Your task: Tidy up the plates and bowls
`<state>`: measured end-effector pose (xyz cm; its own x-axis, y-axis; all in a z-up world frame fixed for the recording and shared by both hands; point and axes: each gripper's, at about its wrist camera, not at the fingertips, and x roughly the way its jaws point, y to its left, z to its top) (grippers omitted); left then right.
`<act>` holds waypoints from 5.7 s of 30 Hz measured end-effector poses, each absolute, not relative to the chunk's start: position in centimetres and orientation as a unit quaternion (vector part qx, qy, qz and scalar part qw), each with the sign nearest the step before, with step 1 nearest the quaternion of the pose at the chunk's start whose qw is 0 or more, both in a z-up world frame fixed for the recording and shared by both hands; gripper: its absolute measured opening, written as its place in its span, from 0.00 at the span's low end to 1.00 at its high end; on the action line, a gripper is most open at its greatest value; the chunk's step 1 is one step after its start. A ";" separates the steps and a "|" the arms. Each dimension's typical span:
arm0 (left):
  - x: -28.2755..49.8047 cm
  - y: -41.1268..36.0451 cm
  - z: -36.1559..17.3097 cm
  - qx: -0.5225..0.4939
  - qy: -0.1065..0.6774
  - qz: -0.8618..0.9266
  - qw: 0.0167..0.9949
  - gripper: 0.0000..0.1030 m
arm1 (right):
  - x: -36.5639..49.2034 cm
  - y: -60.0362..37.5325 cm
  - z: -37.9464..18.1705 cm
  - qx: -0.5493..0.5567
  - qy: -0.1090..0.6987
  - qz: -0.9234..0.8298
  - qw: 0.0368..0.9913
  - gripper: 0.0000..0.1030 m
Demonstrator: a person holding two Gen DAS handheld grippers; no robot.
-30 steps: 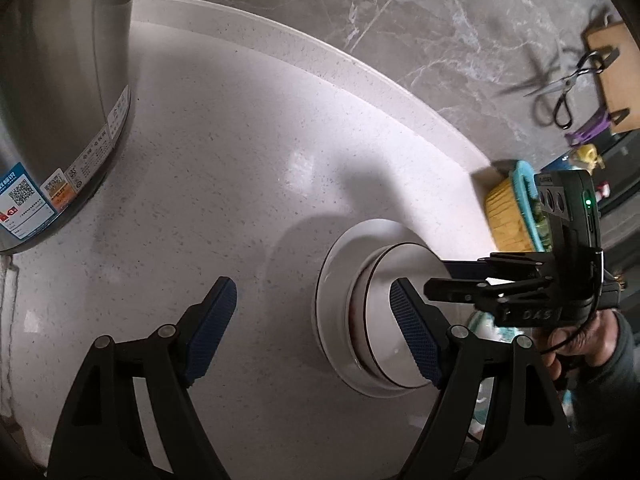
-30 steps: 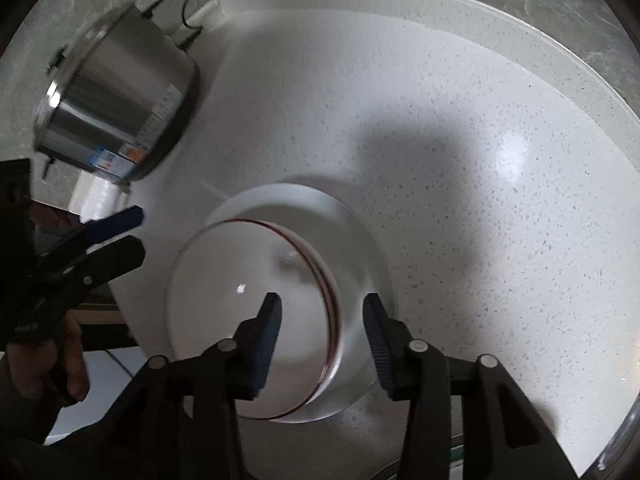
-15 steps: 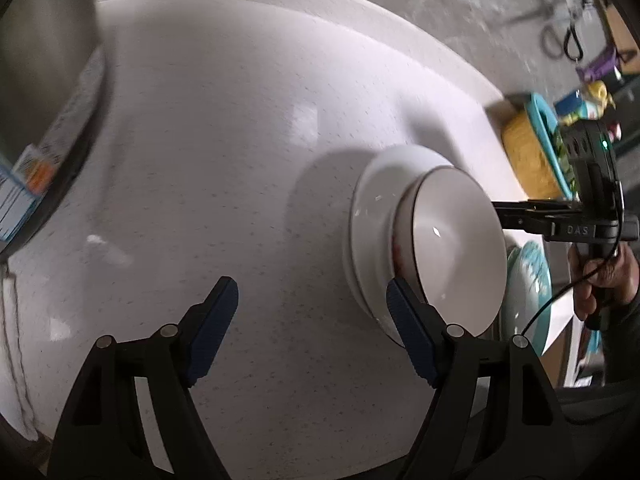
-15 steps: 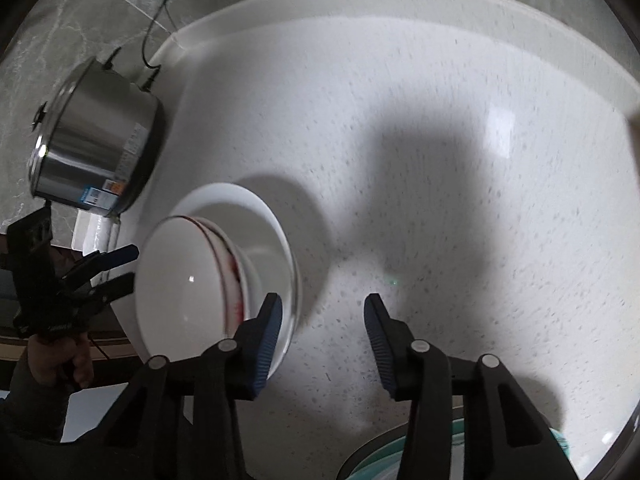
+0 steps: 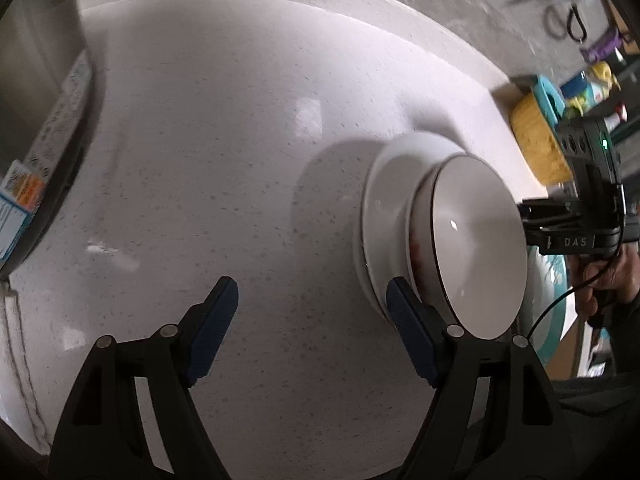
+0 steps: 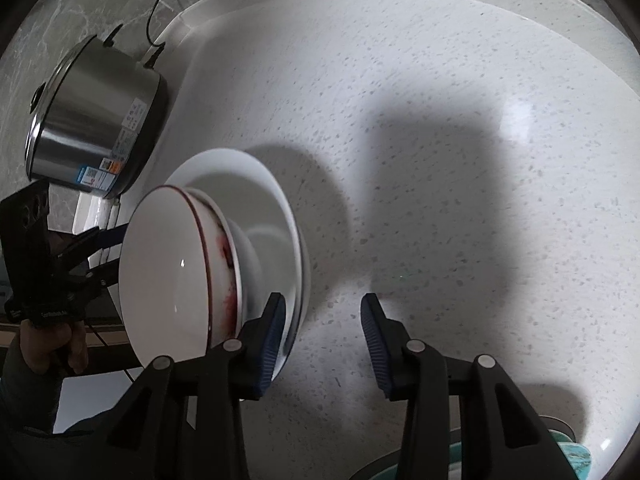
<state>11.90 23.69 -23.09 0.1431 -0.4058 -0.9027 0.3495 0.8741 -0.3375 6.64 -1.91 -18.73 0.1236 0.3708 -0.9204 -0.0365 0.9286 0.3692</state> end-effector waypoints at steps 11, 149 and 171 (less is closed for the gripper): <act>13.0 22.0 -24.7 -0.015 0.596 -0.271 0.756 0.75 | 6.5 -2.1 -18.5 0.120 0.619 0.152 0.761 0.36; 6.1 3.9 -14.5 0.040 0.570 -0.448 0.688 0.12 | -7.5 -14.1 -10.5 0.254 0.538 -0.047 0.802 0.11; -3.9 -3.8 -19.4 0.063 0.601 -0.424 0.675 0.12 | -16.9 -19.9 -14.4 0.266 0.553 -0.041 0.788 0.11</act>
